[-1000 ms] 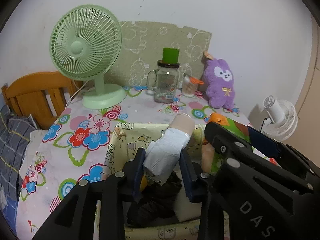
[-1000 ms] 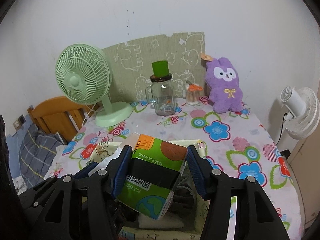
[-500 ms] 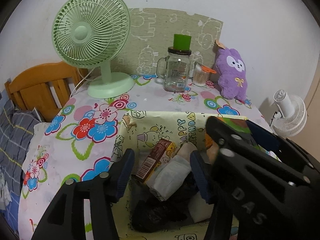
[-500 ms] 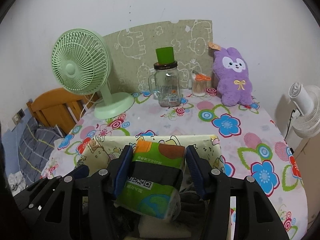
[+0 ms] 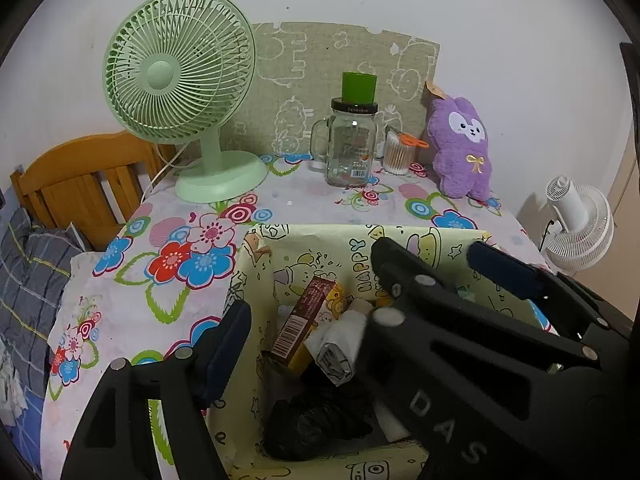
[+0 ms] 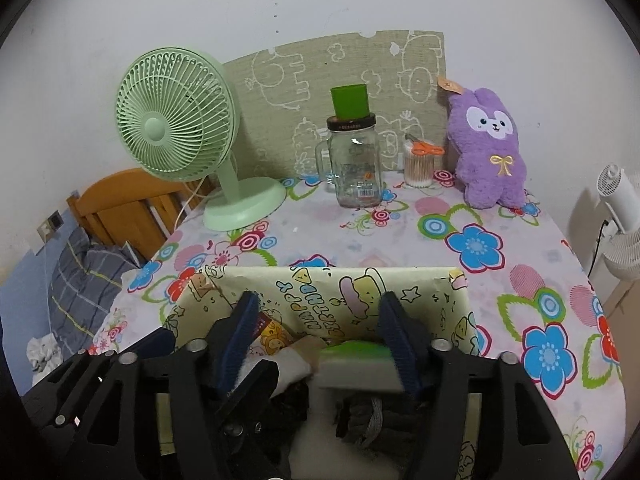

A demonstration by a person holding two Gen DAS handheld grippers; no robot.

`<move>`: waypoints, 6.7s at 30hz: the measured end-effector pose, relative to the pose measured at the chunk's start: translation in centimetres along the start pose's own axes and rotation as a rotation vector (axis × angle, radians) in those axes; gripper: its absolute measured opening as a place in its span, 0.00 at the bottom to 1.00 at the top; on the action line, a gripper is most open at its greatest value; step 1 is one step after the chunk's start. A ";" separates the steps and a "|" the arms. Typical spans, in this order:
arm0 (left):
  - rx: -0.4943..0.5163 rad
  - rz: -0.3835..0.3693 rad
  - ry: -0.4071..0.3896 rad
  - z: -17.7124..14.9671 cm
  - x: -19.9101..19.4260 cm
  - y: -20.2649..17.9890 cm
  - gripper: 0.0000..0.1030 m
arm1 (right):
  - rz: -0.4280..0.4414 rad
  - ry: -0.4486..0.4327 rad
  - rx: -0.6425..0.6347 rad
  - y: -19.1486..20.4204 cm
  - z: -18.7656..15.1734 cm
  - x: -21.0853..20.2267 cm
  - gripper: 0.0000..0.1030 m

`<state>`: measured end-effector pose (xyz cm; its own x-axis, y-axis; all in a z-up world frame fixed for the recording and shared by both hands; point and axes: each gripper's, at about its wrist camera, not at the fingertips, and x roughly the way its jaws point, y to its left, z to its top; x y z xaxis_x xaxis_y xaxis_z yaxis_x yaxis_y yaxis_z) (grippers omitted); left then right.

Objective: Organize soft objects
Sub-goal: 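Release the white cloth into the basket with the left tool while the right tool drops the tissue pack, then withdraw both open tools from the basket toward the remaining items, then grasp the clear plastic tube pack with the left tool, then hold the tube pack with the left tool while the right tool grasps the pink paper packet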

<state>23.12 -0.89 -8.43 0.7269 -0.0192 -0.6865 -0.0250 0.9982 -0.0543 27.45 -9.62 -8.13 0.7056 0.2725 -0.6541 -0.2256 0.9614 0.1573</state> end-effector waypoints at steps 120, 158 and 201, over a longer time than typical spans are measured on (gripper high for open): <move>0.035 0.011 0.080 -13.4 -6.1 1.3 0.96 | -0.031 0.106 -0.097 2.4 -13.7 -8.7 0.83; -0.036 0.088 0.110 -15.0 -5.3 3.3 0.29 | -0.014 0.170 -0.118 3.3 -14.4 -6.6 0.83; 0.044 0.063 0.123 -14.8 -4.4 2.2 0.28 | 0.009 0.223 -0.089 2.1 -15.2 -5.4 0.83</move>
<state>9.69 0.54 -16.27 0.6354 0.0391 -0.7712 -0.0357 0.9991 0.0212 12.99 -9.59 -15.48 0.5398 0.2565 -0.8018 -0.2967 0.9493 0.1039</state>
